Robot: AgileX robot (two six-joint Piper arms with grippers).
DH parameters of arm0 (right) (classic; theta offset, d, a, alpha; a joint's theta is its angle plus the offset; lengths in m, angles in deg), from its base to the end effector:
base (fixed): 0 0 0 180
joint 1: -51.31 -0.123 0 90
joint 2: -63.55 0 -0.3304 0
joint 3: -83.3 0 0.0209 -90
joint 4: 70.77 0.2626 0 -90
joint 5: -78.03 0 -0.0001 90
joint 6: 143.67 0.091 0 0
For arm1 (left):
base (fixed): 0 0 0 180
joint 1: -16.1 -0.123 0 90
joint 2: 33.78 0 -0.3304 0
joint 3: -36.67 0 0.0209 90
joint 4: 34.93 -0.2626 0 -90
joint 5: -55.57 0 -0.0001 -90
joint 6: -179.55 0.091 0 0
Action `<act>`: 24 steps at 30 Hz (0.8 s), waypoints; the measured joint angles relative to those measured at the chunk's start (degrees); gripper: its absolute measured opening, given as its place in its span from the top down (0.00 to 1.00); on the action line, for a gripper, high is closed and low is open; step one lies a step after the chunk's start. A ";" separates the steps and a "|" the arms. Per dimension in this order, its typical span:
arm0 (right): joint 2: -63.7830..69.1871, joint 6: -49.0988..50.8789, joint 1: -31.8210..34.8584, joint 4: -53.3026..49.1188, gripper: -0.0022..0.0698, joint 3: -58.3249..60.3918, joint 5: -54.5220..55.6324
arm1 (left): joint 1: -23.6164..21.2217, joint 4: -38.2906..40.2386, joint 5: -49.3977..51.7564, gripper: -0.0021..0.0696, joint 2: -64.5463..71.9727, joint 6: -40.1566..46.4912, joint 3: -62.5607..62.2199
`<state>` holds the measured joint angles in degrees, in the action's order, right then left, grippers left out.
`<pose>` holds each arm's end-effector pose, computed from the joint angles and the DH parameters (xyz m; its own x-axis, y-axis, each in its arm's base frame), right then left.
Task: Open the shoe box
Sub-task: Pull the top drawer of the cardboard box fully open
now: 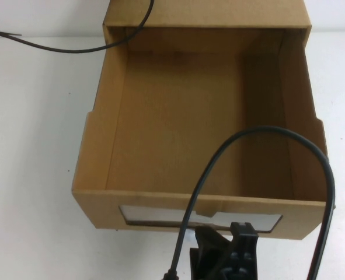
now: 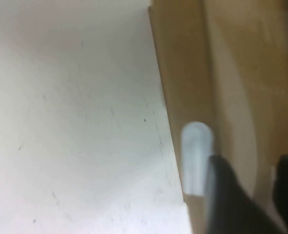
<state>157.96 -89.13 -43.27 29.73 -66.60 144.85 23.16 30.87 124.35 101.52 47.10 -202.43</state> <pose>0.0600 0.2803 0.2880 0.1491 -0.9078 -0.3921 -0.4457 0.2923 -0.8461 0.5116 -0.1414 0.4124 -0.4136 0.1315 -0.9009 0.8467 0.4194 -0.3275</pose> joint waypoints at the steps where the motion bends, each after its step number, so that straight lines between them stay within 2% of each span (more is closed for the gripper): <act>1: 0.00 0.03 0.00 0.00 0.62 0.00 -0.09 | 0.00 0.14 0.13 0.50 -0.13 0.00 -0.04; 4: 0.00 0.03 0.00 0.00 0.50 0.00 0.03 | 0.23 0.04 0.13 0.41 -0.45 0.00 -0.18; 9: 0.00 0.14 0.00 0.00 0.47 0.00 0.52 | 0.30 -1.51 0.35 0.37 -0.45 0.00 -1.73; 19: -0.45 0.14 -1.00 0.00 0.62 0.00 0.45 | 0.30 -5.77 -0.35 0.37 -2.47 0.66 -2.18; 22: -1.46 0.14 -2.25 0.00 0.68 0.12 0.23 | 0.30 -6.14 -0.99 0.44 -3.55 1.24 -2.18; 24: -2.19 0.14 -2.64 0.00 0.72 0.12 0.23 | 0.30 -6.14 -1.33 0.53 -4.47 2.06 -2.18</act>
<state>155.77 -88.99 -45.91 29.73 -66.47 145.09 23.46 24.74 123.01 97.05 49.16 -204.61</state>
